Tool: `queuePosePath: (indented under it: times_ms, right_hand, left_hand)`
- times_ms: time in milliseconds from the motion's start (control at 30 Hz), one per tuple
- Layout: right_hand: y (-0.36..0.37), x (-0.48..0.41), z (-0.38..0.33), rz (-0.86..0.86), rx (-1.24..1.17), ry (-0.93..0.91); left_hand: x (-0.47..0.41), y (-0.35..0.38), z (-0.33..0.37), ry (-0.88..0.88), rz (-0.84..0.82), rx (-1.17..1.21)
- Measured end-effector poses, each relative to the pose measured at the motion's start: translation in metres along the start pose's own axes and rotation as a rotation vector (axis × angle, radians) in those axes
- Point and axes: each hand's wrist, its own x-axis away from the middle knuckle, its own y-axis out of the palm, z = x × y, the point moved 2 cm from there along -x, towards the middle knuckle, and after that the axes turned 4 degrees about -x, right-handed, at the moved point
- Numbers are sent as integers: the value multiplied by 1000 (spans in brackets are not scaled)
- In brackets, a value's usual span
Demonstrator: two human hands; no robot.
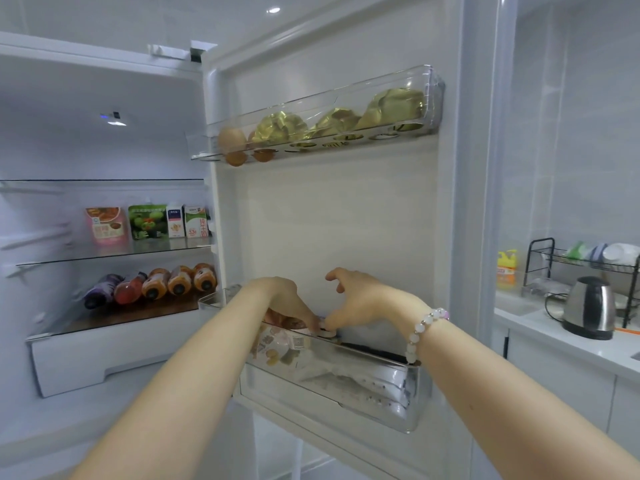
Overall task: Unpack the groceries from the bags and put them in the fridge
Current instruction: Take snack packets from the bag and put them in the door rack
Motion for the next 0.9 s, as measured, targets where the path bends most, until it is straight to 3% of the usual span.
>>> queuePosePath:
  times_ms: [200, 500, 667, 800, 900]
  right_hand:
    - [-1, 14, 0, 87, -84, -61]
    - [-1, 28, 0, 170, -95, -89]
    - [4, 36, -1, 177, -35, -113]
    - [3, 48, -1, 164, 37, -112]
    - [-3, 60, 0, 240, 103, -107]
  left_hand:
    - [3, 5, -6, -89, 103, -118]
    - [8, 15, 2, -108, -57, -110]
    - [30, 16, 12, -113, -53, -120]
    - [43, 10, 13, -56, 46, -153]
    - [47, 7, 17, 59, 322, -84]
